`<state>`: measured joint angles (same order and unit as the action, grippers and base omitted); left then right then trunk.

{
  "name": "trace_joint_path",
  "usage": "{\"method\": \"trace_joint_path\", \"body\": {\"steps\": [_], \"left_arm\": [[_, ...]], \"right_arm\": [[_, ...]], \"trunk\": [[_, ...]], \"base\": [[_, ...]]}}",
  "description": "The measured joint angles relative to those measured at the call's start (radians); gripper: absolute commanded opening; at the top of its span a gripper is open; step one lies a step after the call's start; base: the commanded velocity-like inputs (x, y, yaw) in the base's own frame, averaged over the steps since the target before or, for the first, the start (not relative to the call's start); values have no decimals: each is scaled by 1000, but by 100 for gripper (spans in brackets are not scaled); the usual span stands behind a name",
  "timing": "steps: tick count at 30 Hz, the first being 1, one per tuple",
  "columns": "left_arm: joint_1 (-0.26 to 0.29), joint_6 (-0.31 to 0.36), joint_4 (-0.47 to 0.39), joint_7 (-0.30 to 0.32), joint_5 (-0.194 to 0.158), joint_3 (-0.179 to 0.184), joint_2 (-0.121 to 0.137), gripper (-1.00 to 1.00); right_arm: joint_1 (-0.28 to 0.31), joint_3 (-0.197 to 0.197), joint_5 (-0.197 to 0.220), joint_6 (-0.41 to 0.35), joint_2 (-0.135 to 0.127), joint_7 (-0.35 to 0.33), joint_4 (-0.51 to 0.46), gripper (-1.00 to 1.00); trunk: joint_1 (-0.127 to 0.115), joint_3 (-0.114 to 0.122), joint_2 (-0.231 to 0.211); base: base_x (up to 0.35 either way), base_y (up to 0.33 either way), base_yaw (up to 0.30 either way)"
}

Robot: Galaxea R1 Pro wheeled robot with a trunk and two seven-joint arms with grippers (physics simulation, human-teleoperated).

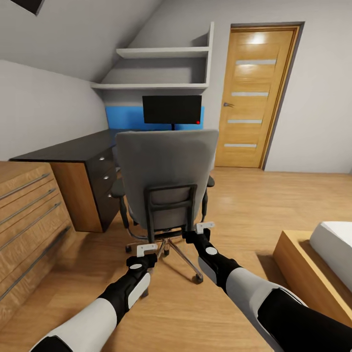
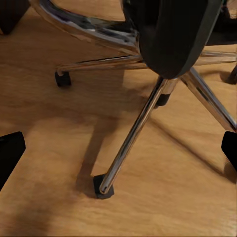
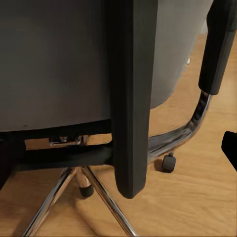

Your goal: In the bedroom, organize the workspace by keeping the computer under the desk, ensuring the monitor is on the desk, placing the keyboard on the desk next to the monitor, placing the mouse on the desk next to the keyboard, moving the folder from the swivel chair onto the desk next to the mouse, stacking the notebook on top of the folder with the pen on top of the notebook, and positioning the swivel chair next to the desk.

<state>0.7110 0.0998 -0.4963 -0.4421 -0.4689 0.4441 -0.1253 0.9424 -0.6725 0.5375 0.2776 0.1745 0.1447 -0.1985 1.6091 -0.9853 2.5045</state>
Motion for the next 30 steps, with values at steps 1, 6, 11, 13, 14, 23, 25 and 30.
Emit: {"method": "trace_joint_path", "body": {"steps": [1,6,11,13,14,23,25,30], "left_arm": [[0,0,0,0,0,-1,0,100],[0,0,0,0,-1,-1,0,100],[0,0,0,1,-4,0,1,100],[0,0,0,0,-1,-1,1,100],[0,0,0,0,-4,0,1,100],[0,0,-1,0,-2,-1,1,100],[0,0,-1,0,-1,-2,2,100],[0,0,-1,-1,-1,-1,1,100]], "right_arm": [[0,0,0,0,0,0,0,100],[0,0,0,0,0,0,0,100],[0,1,0,0,0,-1,0,100],[0,-1,-1,0,0,-1,0,100],[0,-1,0,0,0,-1,0,100],[-1,1,3,0,0,0,2,100],[-1,1,5,0,0,1,2,100],[-2,1,8,0,-1,0,3,100]], "trunk": [[0,0,0],[0,0,0],[0,0,0],[0,0,0],[0,0,0],[0,0,0],[0,0,0],[1,0,0]], "base": [[304,0,0],[313,0,0],[321,3,0],[322,54,0],[322,86,0],[300,183,0],[172,285,0],[33,323,0]]}}
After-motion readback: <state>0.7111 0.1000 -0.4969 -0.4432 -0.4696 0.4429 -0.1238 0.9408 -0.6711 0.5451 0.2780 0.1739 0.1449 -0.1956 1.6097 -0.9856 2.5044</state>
